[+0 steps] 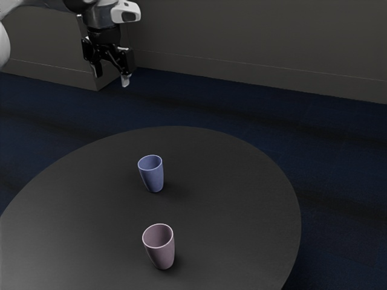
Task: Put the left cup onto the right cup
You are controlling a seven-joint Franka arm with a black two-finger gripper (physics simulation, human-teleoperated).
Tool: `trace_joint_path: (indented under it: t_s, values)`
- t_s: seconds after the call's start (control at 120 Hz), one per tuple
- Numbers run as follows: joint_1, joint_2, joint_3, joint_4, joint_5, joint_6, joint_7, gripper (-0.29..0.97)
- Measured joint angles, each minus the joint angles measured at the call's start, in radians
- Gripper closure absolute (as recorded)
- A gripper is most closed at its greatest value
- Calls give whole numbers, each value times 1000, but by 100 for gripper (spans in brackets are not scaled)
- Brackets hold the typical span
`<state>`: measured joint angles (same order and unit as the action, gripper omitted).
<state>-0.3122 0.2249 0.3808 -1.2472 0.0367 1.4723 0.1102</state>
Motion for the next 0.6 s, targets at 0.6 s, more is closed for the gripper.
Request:
trace_joint_path:
  t_s: [0.6]
  values:
    - [71,3,-4,-131,-6,82,10,2]
